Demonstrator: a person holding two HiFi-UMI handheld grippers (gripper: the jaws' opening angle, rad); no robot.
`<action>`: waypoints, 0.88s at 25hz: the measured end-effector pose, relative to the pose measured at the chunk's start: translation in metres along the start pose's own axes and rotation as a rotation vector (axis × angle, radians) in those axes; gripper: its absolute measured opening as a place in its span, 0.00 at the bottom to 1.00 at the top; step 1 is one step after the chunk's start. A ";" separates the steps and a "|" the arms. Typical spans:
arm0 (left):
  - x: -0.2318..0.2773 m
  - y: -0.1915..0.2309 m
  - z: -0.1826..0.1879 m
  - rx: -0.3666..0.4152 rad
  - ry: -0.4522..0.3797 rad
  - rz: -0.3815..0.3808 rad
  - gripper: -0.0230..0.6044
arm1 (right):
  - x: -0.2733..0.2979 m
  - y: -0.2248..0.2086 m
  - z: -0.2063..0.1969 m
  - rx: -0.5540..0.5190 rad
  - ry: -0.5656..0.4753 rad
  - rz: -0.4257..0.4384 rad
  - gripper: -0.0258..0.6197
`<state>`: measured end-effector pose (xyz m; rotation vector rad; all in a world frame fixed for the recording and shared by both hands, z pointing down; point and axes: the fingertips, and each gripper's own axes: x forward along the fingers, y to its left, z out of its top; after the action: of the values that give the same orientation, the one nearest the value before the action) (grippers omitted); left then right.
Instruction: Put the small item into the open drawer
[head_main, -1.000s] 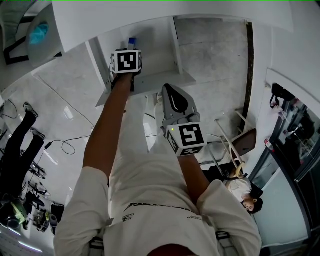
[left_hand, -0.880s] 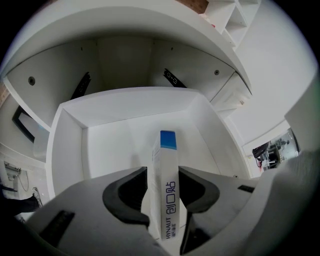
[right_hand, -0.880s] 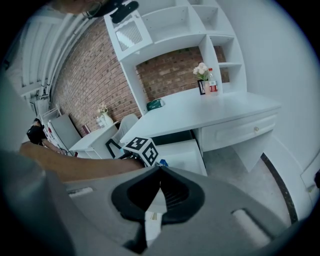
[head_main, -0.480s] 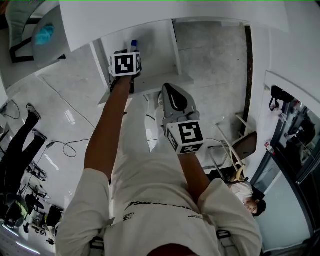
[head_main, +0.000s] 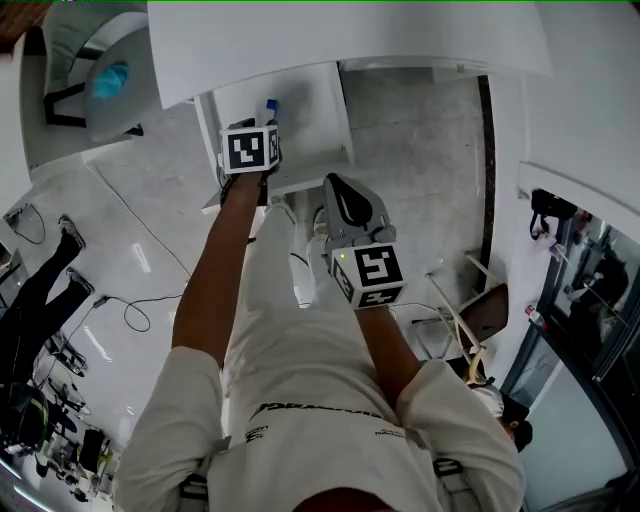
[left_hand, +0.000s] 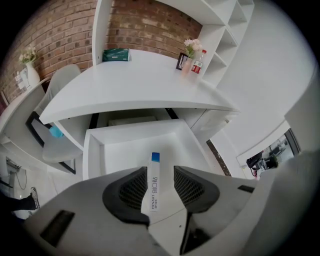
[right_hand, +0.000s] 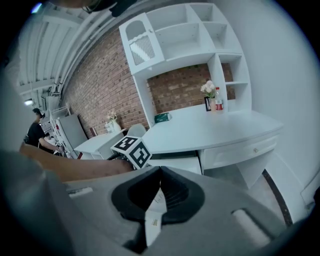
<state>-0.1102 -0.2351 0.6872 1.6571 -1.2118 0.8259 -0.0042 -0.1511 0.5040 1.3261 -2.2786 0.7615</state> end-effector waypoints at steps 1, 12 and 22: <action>-0.007 -0.004 0.001 0.003 -0.009 0.000 0.30 | -0.004 0.001 0.004 -0.006 -0.010 0.003 0.03; -0.109 -0.048 0.022 0.021 -0.190 -0.013 0.23 | -0.049 0.020 0.052 -0.079 -0.107 0.051 0.03; -0.222 -0.081 0.035 0.011 -0.383 0.008 0.09 | -0.095 0.038 0.090 -0.122 -0.172 0.077 0.03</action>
<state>-0.0986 -0.1789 0.4556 1.8761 -1.4742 0.5324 0.0017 -0.1298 0.3693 1.2991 -2.4801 0.5406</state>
